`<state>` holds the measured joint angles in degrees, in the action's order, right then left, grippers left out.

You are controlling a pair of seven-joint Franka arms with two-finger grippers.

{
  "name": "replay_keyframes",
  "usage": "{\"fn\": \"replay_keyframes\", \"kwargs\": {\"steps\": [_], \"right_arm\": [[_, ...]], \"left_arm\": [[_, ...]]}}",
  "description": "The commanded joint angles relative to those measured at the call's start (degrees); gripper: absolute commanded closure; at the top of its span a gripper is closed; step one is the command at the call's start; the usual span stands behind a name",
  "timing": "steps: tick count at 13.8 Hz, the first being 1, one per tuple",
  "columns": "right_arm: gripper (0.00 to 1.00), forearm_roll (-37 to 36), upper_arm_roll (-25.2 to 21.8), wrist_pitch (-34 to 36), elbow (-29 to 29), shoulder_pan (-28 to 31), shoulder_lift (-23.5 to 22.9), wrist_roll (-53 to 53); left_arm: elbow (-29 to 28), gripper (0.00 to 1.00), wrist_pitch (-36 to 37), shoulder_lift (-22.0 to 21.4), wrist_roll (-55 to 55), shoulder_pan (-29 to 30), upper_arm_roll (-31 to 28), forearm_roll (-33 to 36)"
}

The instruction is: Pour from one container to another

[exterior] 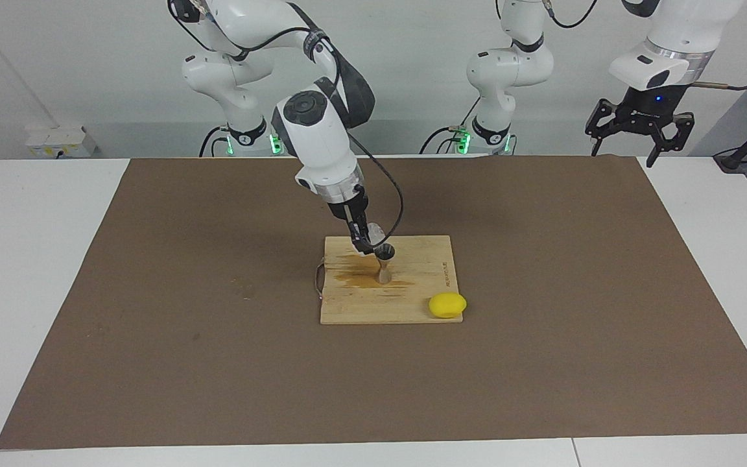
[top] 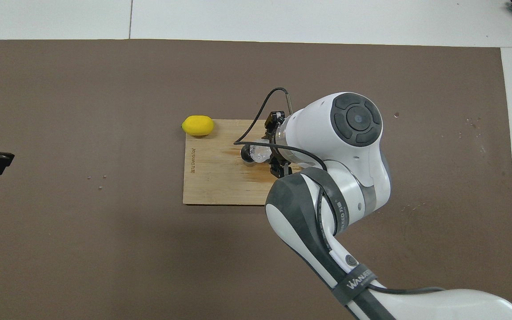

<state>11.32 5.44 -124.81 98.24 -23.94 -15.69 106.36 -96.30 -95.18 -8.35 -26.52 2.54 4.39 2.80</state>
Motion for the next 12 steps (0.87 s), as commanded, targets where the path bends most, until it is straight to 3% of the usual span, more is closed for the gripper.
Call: {"fn": "replay_keyframes", "kwargs": {"steps": [1,5,12], "right_arm": [[1.0,-3.0,-0.1,-0.4,-1.2,-0.4,-0.8,2.5],[1.0,-4.6,-0.1,-0.4,-1.2,-1.2,-1.1,2.5],[1.0,-6.7,-0.2,-0.6,-1.2,-1.5,-1.2,3.9]], "left_arm": [[-1.5,0.0,0.2,-1.1,1.9,-0.2,-0.4,0.8],[-2.2,0.0,0.5,-1.3,11.5,-2.4,0.4,0.8],[-2.3,0.0,-4.8,1.8,11.8,-2.8,-0.7,-0.6]]}}
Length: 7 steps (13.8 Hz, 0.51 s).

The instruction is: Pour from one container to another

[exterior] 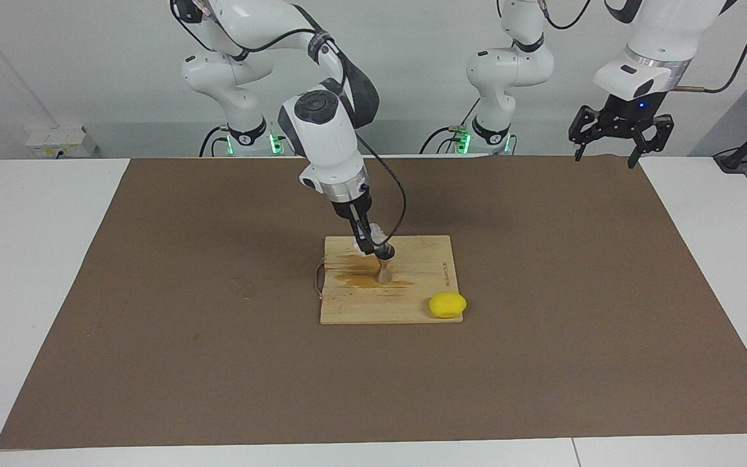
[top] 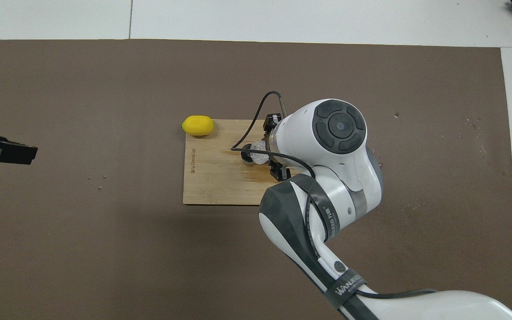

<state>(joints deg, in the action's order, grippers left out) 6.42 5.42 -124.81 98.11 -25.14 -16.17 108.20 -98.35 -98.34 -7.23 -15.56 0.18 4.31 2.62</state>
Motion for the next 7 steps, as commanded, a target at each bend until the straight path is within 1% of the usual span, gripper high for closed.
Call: {"fn": "replay_keyframes", "kwargs": {"steps": [1,7], "right_arm": [[1.0,-2.2,-0.1,-0.6,-1.1,-0.3,-0.7,2.0],[1.0,-4.4,-0.1,-0.6,-1.0,-0.8,-1.1,2.0]], "left_arm": [[0.2,0.0,-1.7,1.4,1.0,-0.6,-0.6,-0.4],[4.7,0.0,-1.5,6.0,1.2,-1.0,-1.4,-0.7]]}}
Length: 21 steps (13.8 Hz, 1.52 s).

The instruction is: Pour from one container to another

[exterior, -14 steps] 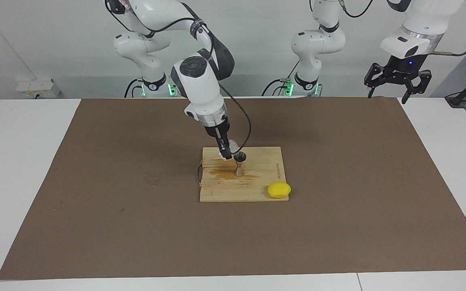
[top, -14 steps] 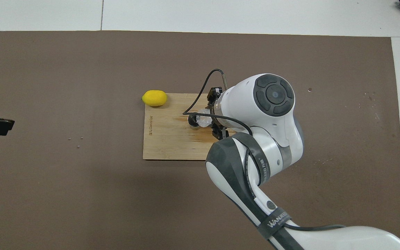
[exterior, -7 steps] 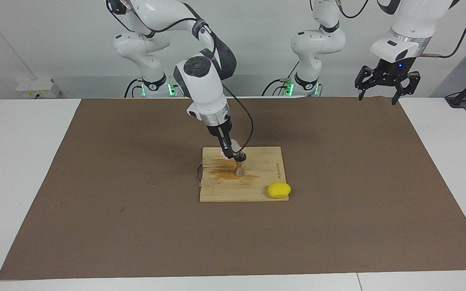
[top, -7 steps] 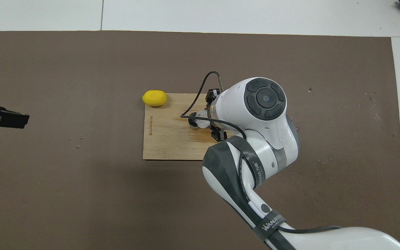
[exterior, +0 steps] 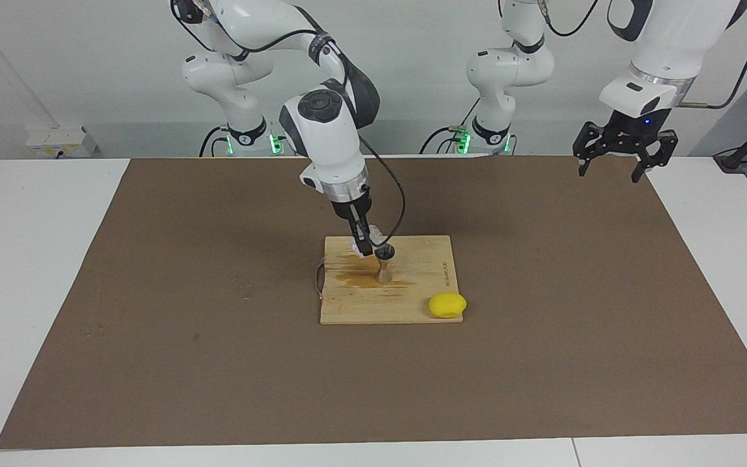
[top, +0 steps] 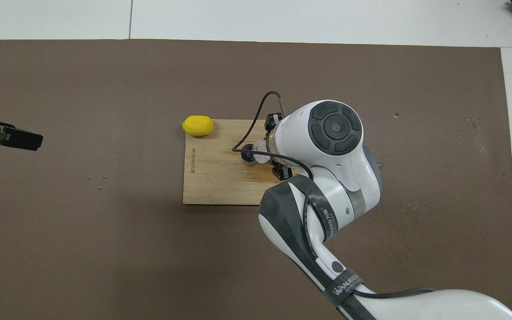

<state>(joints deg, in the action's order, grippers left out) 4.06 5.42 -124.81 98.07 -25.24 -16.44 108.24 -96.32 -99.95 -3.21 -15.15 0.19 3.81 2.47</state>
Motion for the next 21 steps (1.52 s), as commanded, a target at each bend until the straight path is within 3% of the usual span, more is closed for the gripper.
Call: {"fn": "replay_keyframes", "kwargs": {"steps": [1,4,9,13,21], "right_arm": [[1.0,-2.1,-0.1,-0.6,-1.0,-0.9,-0.8,2.0],[1.0,-2.4,-0.1,-0.7,-1.0,-0.9,-0.8,2.0],[1.0,-4.2,-0.1,-0.6,-1.2,-1.0,-0.8,2.1],[1.0,-5.6,-0.1,-0.5,-1.3,-1.8,-0.8,2.1],[1.0,-6.5,-0.1,-0.2,-1.7,-2.0,-1.1,1.5]], "left_arm": [[3.3,0.0,0.2,2.8,0.9,-1.0,-0.9,-0.7],[3.0,0.0,-0.4,2.9,6.5,-1.0,-0.9,-1.8],[4.2,0.0,1.2,2.7,6.7,-0.5,-0.9,-1.9],[3.3,0.0,-1.9,2.7,13.4,-0.9,-0.9,-1.9],[2.6,0.0,-2.3,2.5,13.9,-0.9,-0.9,-1.9]]}}
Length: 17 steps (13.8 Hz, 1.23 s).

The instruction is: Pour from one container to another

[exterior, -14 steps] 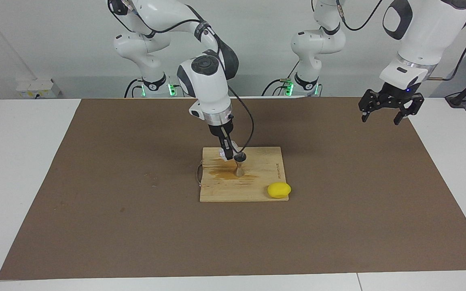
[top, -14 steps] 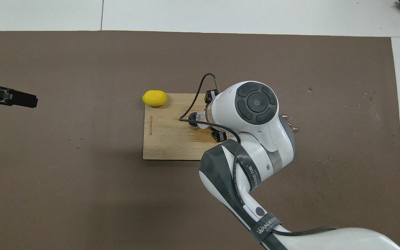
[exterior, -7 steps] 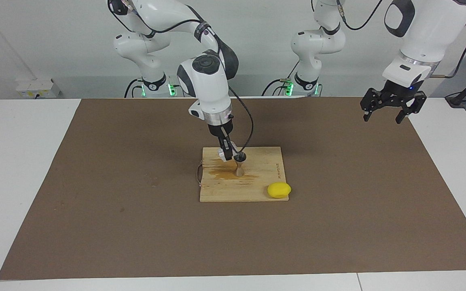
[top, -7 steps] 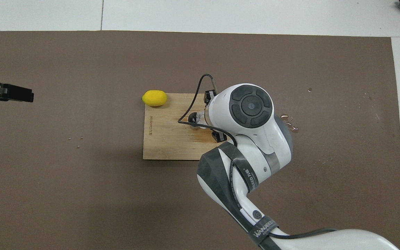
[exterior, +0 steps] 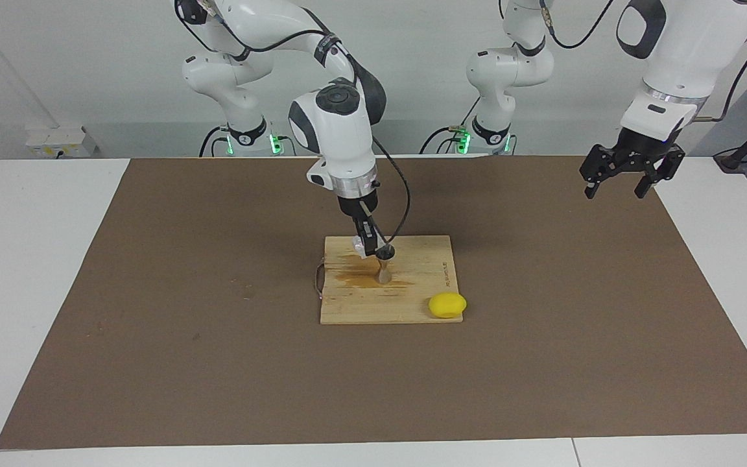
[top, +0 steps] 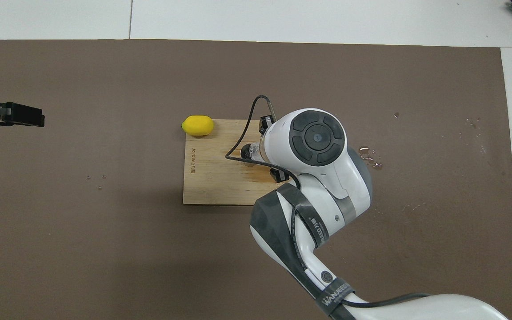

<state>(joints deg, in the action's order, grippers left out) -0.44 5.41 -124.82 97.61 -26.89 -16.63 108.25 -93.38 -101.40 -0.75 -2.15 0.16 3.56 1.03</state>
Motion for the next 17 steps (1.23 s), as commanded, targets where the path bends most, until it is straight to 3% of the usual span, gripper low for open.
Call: {"fn": "replay_keyframes", "kwargs": {"steps": [1,17], "right_arm": [[1.0,-2.1,-0.1,0.0,-1.3,-0.4,-1.0,1.4],[1.0,-3.7,-0.1,0.1,-1.2,-1.1,-1.0,0.6]], "left_arm": [[-0.2,0.0,-0.7,0.1,0.8,-0.9,-0.7,-0.5],[-0.7,0.0,-1.0,-0.1,0.8,-0.9,-0.7,-0.5]]}}
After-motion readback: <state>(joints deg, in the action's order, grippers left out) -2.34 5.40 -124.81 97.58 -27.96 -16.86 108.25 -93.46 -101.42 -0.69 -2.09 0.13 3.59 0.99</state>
